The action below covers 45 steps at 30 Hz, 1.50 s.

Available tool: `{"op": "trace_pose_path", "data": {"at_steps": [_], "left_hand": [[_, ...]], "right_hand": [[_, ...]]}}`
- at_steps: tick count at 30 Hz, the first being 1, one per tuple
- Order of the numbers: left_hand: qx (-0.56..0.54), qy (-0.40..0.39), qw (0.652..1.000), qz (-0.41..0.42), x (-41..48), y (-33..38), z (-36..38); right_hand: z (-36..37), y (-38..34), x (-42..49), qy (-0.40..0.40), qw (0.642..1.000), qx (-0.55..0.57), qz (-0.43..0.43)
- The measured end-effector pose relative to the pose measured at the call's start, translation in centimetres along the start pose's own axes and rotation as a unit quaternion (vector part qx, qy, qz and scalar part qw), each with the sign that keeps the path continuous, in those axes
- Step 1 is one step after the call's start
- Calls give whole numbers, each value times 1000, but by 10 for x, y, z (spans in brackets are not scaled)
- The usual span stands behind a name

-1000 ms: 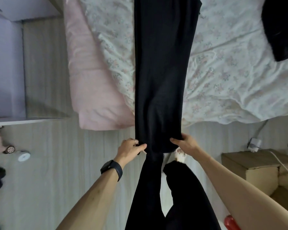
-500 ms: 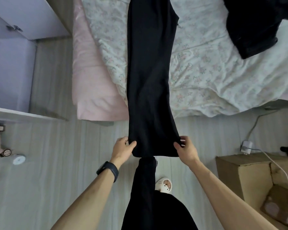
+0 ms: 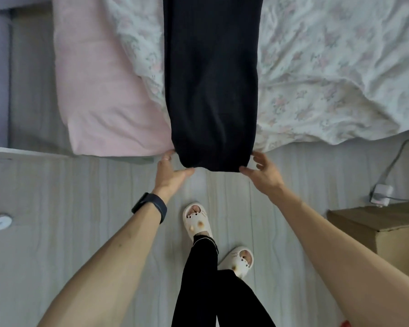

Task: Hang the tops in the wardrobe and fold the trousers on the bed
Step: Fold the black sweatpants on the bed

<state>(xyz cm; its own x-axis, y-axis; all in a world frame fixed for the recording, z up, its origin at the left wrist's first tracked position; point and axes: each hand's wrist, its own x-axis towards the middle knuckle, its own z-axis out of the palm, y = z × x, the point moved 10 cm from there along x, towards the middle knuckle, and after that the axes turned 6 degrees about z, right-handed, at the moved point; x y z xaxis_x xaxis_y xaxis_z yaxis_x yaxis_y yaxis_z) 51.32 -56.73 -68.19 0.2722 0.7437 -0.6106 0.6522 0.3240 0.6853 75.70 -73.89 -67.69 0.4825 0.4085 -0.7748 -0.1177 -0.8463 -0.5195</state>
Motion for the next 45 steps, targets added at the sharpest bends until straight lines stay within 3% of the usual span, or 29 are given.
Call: {"op": "trace_pose_path", "data": {"at_steps": [2,8,17,23,27,36,42,45], "left_hand": [[6,-48,999,0,15,-1,9],[21,-87,996,-14,28,-12,10],[90,-63,994,16,15,0,5],[-10,-62,998,-14,-27,-3,5],[-125,-79,985,-84,-33,-3,8],[-106,-163,976,-99,-84,-14,20],[-147,-143,972,-118,-187,0,-25],[-204,-109,958,-170,-232,10,-39]], "right_hand": [[10,-4,16,-7,999,39,-3],[24,16,27,-11,996,83,23],[18,11,14,-10,999,31,13],[7,32,-42,5,997,70,18],[6,34,-65,-24,994,103,26],[-26,42,-107,22,993,113,6],[-36,10,-181,0,975,213,59],[-37,-25,-224,-27,963,254,87]]}}
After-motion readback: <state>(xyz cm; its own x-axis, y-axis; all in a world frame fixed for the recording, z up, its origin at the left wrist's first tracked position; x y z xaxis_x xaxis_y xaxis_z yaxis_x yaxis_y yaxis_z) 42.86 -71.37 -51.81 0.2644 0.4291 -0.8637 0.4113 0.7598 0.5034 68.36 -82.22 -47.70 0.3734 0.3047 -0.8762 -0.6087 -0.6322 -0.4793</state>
